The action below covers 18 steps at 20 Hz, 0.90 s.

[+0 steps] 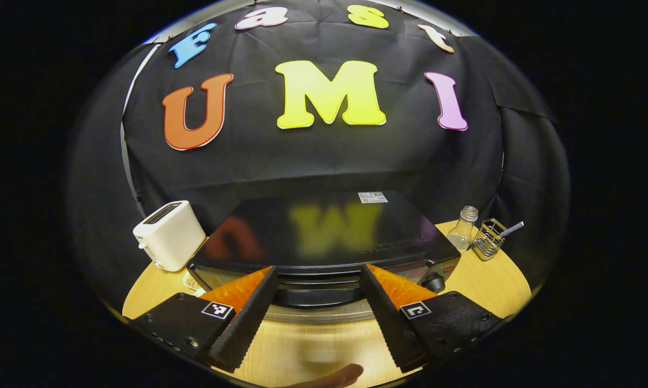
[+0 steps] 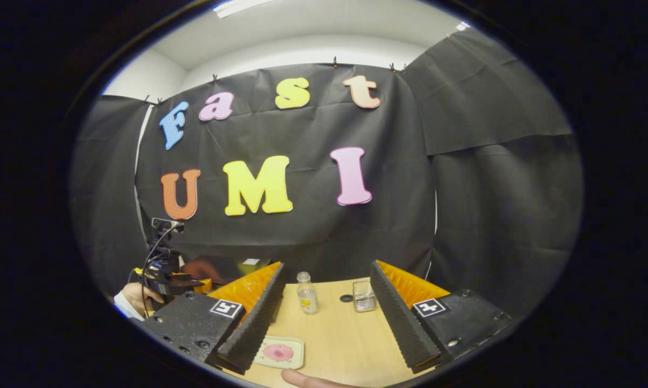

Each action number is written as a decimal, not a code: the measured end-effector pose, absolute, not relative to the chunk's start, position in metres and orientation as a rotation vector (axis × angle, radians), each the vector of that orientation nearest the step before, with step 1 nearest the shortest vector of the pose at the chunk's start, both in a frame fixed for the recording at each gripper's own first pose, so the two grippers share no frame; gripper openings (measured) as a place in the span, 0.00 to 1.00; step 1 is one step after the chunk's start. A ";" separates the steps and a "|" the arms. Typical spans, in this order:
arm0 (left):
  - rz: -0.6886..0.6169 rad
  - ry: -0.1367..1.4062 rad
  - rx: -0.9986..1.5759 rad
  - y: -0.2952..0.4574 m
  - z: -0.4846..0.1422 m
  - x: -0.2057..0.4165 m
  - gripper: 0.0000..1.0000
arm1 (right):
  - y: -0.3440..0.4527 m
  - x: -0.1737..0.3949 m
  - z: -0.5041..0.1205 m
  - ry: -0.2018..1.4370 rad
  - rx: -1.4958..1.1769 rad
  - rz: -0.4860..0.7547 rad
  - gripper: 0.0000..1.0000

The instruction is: Open the electric oven with the left hand, put the food in, and close the electric oven.

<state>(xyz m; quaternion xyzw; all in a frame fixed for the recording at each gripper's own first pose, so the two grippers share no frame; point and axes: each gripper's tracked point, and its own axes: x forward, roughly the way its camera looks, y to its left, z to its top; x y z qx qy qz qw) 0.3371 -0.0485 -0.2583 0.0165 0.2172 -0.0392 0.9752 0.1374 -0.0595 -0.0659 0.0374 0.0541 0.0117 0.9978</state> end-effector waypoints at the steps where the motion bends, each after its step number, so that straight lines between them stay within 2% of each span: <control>1: -0.080 0.425 0.034 -0.048 -0.257 0.333 0.97 | -0.058 0.137 -0.065 0.109 0.070 0.022 1.00; 16: -0.107 0.383 0.014 -0.048 -0.281 0.254 0.97 | -0.033 0.121 -0.047 0.060 0.047 0.056 1.00; 17: -0.109 0.386 0.009 -0.048 -0.287 0.247 0.97 | -0.033 0.121 -0.047 0.061 0.047 0.057 0.96; 18: -0.109 0.390 0.006 -0.048 -0.290 0.241 0.97 | -0.033 0.121 -0.049 0.065 0.048 0.057 1.00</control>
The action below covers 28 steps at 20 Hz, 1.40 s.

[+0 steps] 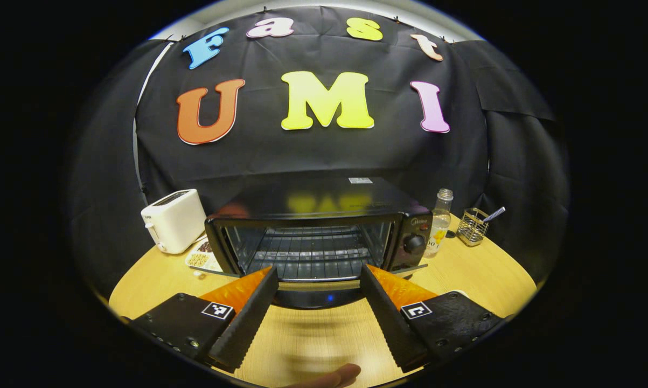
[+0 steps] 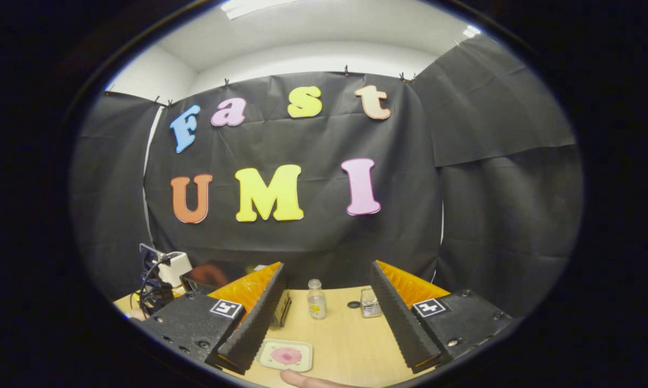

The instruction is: Open the electric oven with the left hand, put the food in, and close the electric oven.

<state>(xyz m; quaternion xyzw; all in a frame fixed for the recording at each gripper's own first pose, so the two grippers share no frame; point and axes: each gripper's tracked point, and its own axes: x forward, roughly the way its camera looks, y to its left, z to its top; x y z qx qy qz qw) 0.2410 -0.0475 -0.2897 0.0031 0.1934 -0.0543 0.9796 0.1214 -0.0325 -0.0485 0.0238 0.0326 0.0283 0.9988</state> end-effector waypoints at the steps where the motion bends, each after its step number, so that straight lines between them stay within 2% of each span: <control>1: -0.110 0.393 0.009 -0.047 -0.293 0.235 0.97 | -0.032 0.121 -0.049 0.069 0.050 0.058 1.00; 16: -0.114 0.454 0.013 -0.042 -0.356 0.179 0.97 | -0.030 0.118 -0.057 0.095 0.037 0.057 1.00; 17: -0.114 0.459 0.014 -0.043 -0.361 0.175 0.97 | -0.030 0.119 -0.057 0.096 0.039 0.057 0.96; 18: -0.116 0.464 0.020 -0.044 -0.366 0.173 0.96 | -0.029 0.119 -0.057 0.097 0.039 0.059 1.00; 22: -0.111 0.494 0.005 -0.044 -0.389 0.164 0.97 | -0.030 0.121 -0.063 0.109 0.041 0.057 1.00; 26: -0.107 0.600 -0.010 -0.044 -0.429 0.155 0.96 | -0.031 0.124 -0.068 0.125 0.034 0.055 1.00; 28: -0.113 0.576 0.014 -0.044 -0.426 0.155 0.97 | -0.029 0.124 -0.071 0.133 0.030 0.057 1.00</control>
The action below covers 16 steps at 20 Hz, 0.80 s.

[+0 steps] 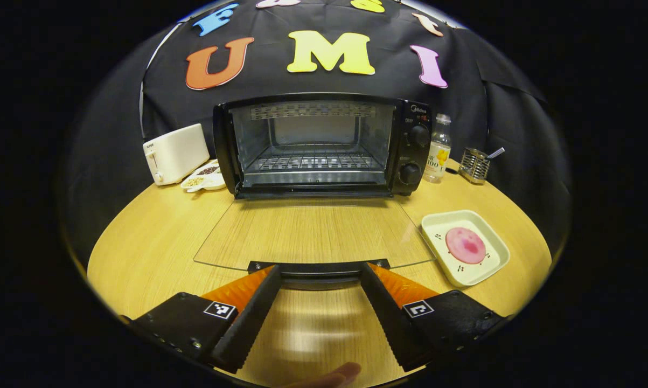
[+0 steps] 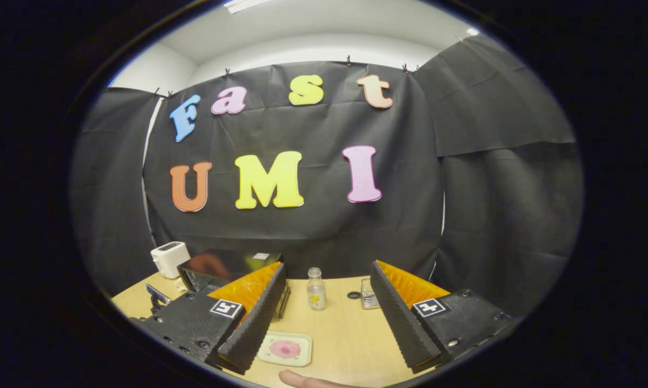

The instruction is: Open the electric oven with the left hand, put the food in, and close the electric oven.

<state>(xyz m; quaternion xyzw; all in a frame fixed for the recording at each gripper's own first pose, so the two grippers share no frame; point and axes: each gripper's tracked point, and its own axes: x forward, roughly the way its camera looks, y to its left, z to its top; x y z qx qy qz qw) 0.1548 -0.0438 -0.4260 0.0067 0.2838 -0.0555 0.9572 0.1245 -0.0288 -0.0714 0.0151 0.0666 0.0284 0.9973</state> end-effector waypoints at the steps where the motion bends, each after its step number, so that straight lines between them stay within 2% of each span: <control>1: -0.114 0.565 0.022 -0.043 -0.422 0.156 0.97 | -0.027 0.126 -0.074 0.138 0.029 0.059 1.00; 7: -0.076 0.532 0.020 -0.027 -0.404 0.155 0.96 | -0.023 0.134 -0.097 0.197 0.010 0.063 1.00; 14: -0.005 0.380 -0.041 0.003 -0.315 0.147 0.96 | -0.024 0.159 -0.171 0.368 -0.039 0.065 1.00; 16: -0.025 0.341 -0.089 -0.001 -0.286 0.137 0.96 | -0.021 0.169 -0.201 0.448 -0.023 0.082 1.00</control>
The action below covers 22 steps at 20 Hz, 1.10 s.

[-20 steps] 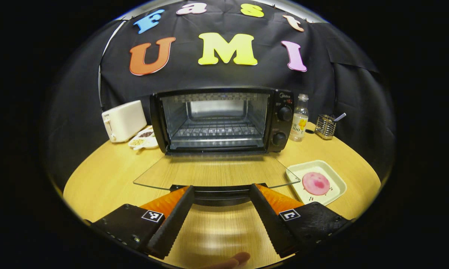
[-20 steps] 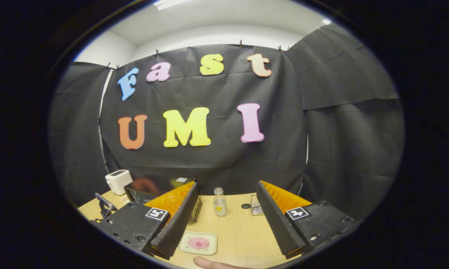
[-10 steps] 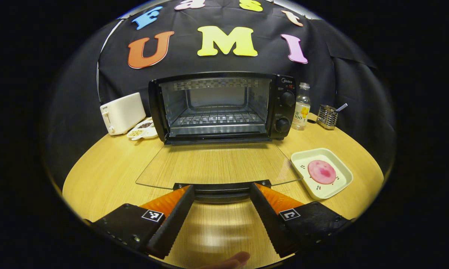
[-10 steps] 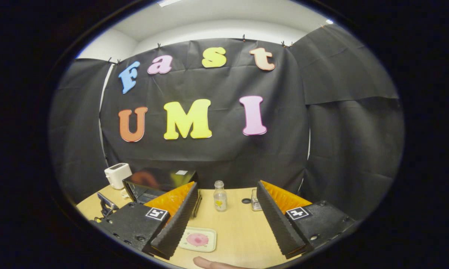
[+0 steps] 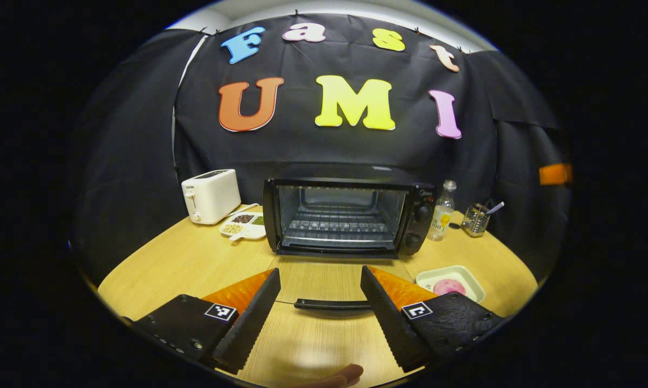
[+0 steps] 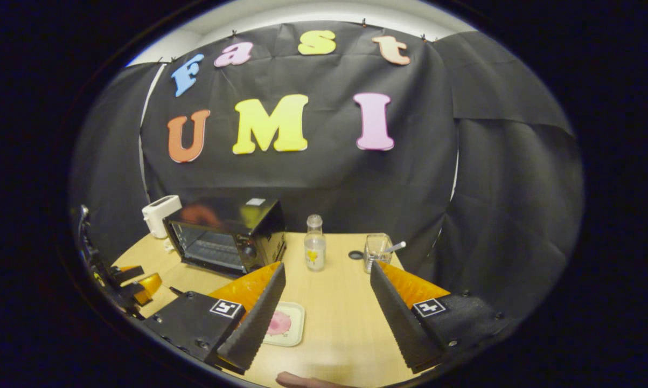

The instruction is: Open the electric oven with the left hand, put the food in, and close the electric oven.

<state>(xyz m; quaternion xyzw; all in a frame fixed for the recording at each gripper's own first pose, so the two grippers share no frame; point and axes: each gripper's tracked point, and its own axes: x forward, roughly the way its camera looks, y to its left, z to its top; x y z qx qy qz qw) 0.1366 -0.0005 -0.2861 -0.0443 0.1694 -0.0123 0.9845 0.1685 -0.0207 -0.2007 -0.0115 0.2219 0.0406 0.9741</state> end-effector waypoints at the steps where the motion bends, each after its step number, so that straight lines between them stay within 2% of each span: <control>1: -0.038 0.314 -0.109 -0.003 -0.270 0.132 0.95 | -0.020 0.173 -0.217 0.491 -0.014 0.088 1.00; 4: -0.040 0.237 -0.086 0.003 -0.229 0.117 0.95 | -0.020 0.188 -0.262 0.604 0.009 0.101 1.00; 5: -0.030 0.206 -0.065 0.007 -0.216 0.113 0.95 | -0.018 0.194 -0.276 0.640 0.015 0.105 0.96; 7: 0.001 0.152 -0.031 0.015 -0.190 0.105 0.95 | -0.020 0.196 -0.304 0.710 0.041 0.102 1.00; 10: 0.018 0.107 -0.019 0.019 -0.166 0.095 0.95 | -0.017 0.201 -0.344 0.821 0.122 0.109 1.00; 18: 0.051 0.098 -0.037 0.031 -0.158 0.059 0.95 | 0.007 0.194 -0.426 1.003 0.181 0.180 0.76; 20: 0.060 0.111 -0.032 0.039 -0.163 0.057 0.95 | 0.010 0.198 -0.433 1.004 0.209 0.174 0.65; 22: 0.068 0.115 -0.041 0.041 -0.166 0.055 0.95 | 0.012 0.200 -0.440 1.020 0.242 0.166 0.42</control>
